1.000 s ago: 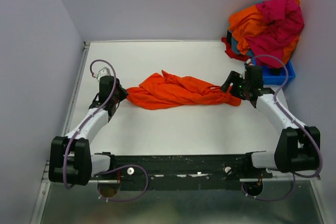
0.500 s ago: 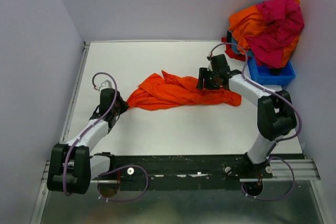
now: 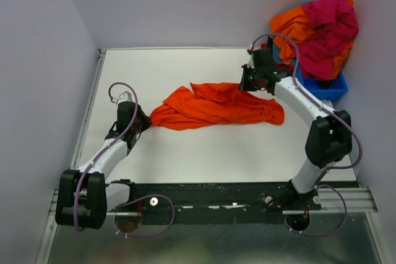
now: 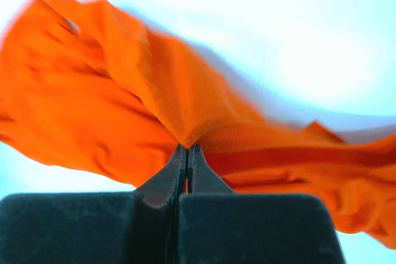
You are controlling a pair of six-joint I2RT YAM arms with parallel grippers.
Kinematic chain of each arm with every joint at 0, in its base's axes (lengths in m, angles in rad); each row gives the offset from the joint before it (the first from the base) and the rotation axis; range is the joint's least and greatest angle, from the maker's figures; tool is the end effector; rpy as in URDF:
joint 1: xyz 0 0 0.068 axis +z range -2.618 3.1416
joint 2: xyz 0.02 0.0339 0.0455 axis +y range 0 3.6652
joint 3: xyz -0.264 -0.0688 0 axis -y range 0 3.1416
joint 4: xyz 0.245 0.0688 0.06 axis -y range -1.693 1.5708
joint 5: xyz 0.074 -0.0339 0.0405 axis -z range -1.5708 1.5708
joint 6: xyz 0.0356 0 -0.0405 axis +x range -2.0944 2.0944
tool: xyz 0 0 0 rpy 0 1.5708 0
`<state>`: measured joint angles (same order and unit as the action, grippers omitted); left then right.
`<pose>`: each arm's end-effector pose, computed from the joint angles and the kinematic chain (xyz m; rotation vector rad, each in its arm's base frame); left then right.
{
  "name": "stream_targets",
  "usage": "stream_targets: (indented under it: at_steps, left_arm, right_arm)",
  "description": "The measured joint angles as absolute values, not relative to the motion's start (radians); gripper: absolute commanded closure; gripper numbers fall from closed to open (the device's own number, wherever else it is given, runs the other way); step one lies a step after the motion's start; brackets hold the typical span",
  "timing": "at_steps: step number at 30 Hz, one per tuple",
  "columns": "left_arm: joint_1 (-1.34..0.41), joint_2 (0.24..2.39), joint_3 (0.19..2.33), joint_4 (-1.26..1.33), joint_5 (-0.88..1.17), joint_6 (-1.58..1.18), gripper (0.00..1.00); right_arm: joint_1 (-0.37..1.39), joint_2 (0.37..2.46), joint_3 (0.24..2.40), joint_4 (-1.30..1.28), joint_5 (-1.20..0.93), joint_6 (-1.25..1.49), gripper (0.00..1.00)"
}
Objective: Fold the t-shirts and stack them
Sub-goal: Flatten out the tshirt
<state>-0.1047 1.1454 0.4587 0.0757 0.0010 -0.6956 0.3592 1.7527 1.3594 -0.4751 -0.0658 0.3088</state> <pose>0.2271 -0.0239 0.1822 -0.6453 2.1223 -0.4508 0.3622 0.1385 0.2511 -0.0921 2.4715 0.3739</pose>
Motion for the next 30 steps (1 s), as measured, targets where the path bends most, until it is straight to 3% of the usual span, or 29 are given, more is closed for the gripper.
stream_targets:
  at_steps: [7, 15, 22, 30]
  left_arm:
    - [-0.105, 1.103, 0.488, 0.059, -0.019, -0.693, 1.00]
    - [-0.105, 0.943, 0.488, -0.010, -0.101, -0.701, 1.00]
    - [-0.106, 0.636, 0.568, -0.182, -0.165, -0.712, 1.00]
    - [-0.092, 0.673, 0.888, -0.292, -0.289, -0.708, 1.00]
  right_arm:
    - [0.290, 1.549, 1.577, -0.535, -0.048, 0.315, 0.99]
    - [0.254, 1.212, 1.375, -0.558, -0.032, 0.371, 0.99]
    - [0.254, 1.038, 1.334, -0.649, -0.053, 0.384, 0.99]
    - [0.227, 1.122, 1.807, -0.743, 0.075, 0.365, 0.99]
